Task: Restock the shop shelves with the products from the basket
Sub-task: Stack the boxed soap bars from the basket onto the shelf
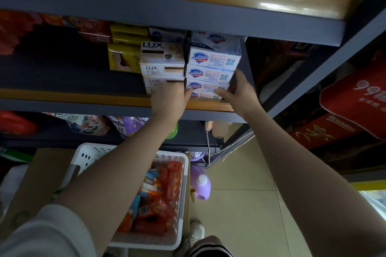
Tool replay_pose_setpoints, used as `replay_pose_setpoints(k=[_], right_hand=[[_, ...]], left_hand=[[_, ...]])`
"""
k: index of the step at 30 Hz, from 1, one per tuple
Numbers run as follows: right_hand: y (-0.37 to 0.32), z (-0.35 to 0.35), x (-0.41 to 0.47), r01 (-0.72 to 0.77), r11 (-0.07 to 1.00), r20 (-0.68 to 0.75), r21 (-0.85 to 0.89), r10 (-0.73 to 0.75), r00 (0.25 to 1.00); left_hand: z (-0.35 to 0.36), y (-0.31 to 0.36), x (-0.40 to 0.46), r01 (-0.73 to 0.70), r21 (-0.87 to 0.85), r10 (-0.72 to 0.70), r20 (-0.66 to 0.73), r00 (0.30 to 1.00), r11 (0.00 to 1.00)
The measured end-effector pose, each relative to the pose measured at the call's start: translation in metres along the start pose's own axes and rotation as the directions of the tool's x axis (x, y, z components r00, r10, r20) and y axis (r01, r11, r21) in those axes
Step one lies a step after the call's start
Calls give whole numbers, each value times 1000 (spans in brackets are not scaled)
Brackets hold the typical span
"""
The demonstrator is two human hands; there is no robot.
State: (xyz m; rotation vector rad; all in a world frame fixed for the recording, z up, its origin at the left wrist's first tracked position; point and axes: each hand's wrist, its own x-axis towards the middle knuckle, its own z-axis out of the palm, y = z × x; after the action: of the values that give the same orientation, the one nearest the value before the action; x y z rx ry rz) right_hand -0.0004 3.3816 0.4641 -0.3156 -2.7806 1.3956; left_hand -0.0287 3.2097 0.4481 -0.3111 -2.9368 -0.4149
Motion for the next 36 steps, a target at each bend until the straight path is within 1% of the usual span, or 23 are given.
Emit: replay_pose_setpoints(k=[2, 4, 6, 8, 10, 12, 14, 16, 17, 21, 24, 27, 30, 32, 34, 36], right_hand=[[-5, -5, -3, -8, 1000, -15, 28, 8, 1000], [-16, -14, -8, 7, 996, -108, 93, 3, 994], [-26, -22, -11, 61, 980, -161, 188, -30, 986], [-35, -26, -12, 91, 973, -143, 212, -61, 988], [-43, -26, -11, 99, 980, -121, 171, -79, 990], [-47, -26, -10, 118, 987, -127, 107, -104, 986], [-51, -26, -10, 143, 989, -144, -33, -147, 979], [-53, -26, -8, 162, 968, -128, -191, -188, 974], [-55, -25, -7, 167, 956, -126, -240, -202, 971], [-56, -19, -8, 161, 915, -180, -370, -241, 954], [-55, -19, -12, 167, 870, -175, -464, -274, 946], [-56, -17, -13, 169, 857, -182, -487, -288, 940], [-60, -16, -11, 152, 866, -188, -476, -269, 945], [-61, -17, -12, 138, 877, -192, -461, -250, 949], [-57, -17, -22, 87, 877, -238, -473, -222, 946], [-48, -14, -44, 12, 864, -317, -504, -198, 927]], left_hand=[[-4, -1, -3, -13, -43, 14, 8, 1000, 999], [-11, -5, -5, -21, -99, 20, -17, 1000, 995], [-21, -8, -7, -35, -165, 21, -90, 996, 986], [-29, -10, -8, -86, -241, 42, -181, 983, 967], [-33, -9, -6, -149, -297, 75, -247, 966, 943], [-33, -4, -3, -162, -313, 82, -252, 964, 936], [-32, 1, 0, -163, -296, 84, -264, 961, 941], [-34, 5, 3, -167, -304, 76, -289, 954, 938], [-35, 6, 5, -163, -313, 68, -295, 953, 936], [-35, 6, 12, -119, -284, 38, -276, 960, 951], [-31, 6, 14, -113, -288, 31, -276, 961, 951], [-26, 6, 16, -100, -315, 9, -279, 960, 944], [-25, 8, 15, -78, -389, -43, -292, 955, 918], [-29, 10, 12, -86, -433, -47, -287, 957, 897], [-38, 5, 2, -111, -448, -29, -293, 956, 887], [-48, -13, -21, -164, -360, 68, -264, 962, 919]])
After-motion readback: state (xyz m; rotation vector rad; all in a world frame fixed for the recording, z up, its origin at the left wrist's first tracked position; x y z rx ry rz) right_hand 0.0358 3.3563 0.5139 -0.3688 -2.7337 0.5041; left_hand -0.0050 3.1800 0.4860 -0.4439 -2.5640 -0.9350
